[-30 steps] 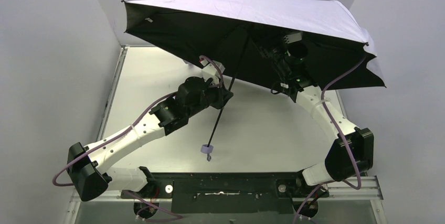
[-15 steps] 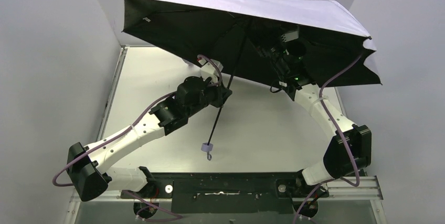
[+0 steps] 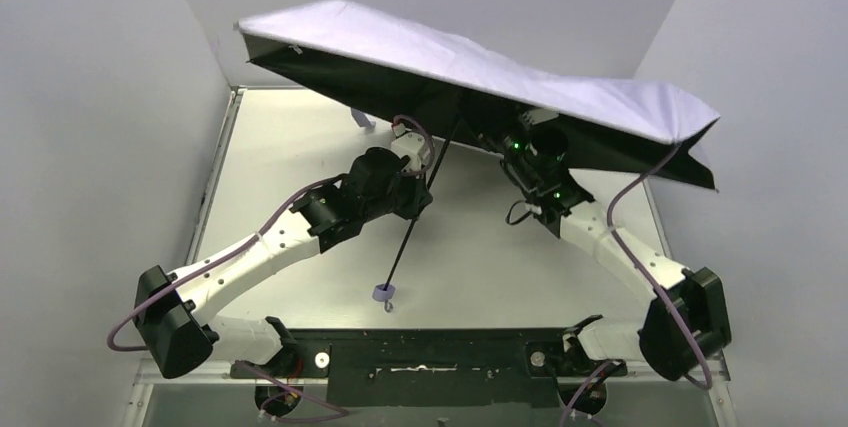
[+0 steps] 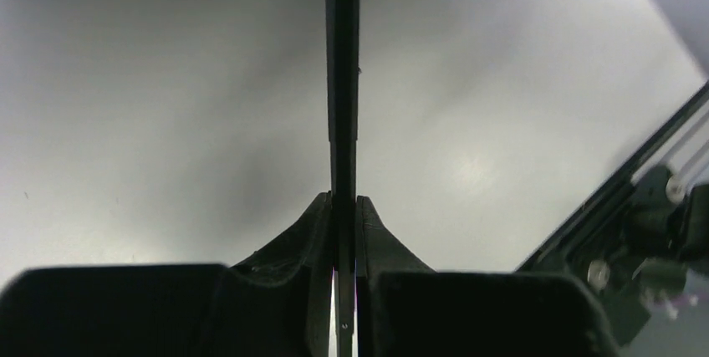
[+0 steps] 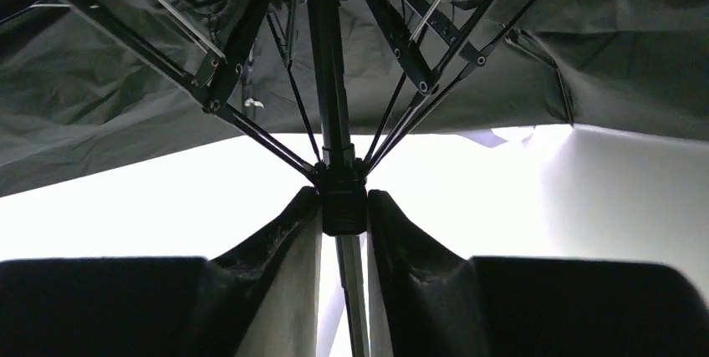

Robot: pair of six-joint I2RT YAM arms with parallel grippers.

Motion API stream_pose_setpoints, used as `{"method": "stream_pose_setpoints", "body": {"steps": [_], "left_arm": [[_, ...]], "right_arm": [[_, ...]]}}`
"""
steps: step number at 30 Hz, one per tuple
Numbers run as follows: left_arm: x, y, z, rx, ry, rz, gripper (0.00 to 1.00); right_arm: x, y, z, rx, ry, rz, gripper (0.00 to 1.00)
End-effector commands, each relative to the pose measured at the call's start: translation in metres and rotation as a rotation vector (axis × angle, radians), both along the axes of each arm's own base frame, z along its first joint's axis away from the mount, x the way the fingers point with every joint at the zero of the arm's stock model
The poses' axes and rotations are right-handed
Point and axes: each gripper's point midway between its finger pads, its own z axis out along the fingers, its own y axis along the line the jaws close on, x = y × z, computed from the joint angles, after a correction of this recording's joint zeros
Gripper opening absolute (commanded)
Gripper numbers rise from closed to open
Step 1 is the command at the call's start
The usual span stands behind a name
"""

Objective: Put away the umbrella

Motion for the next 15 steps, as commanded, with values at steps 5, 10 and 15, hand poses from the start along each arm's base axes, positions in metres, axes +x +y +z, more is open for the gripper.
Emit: {"method": "stream_pose_setpoints", "body": {"steps": [5,10,15], "left_arm": [[0.046,0.008,0.073,-0.130,-0.160,0.070,0.00],[0.037,0.004,0.063,-0.143,-0.136,0.025,0.00],[0.004,0.004,0.028,-0.156,-0.057,-0.052,0.18]], "right_arm": [[-0.081,0.041,-0.065,-0.068,0.099,0.133,0.00],[-0.068,0.027,-0.044,-0.020,0.069,0.069,0.00],[-0.039,-0.001,0.004,0.083,0.027,-0.017,0.00]]}}
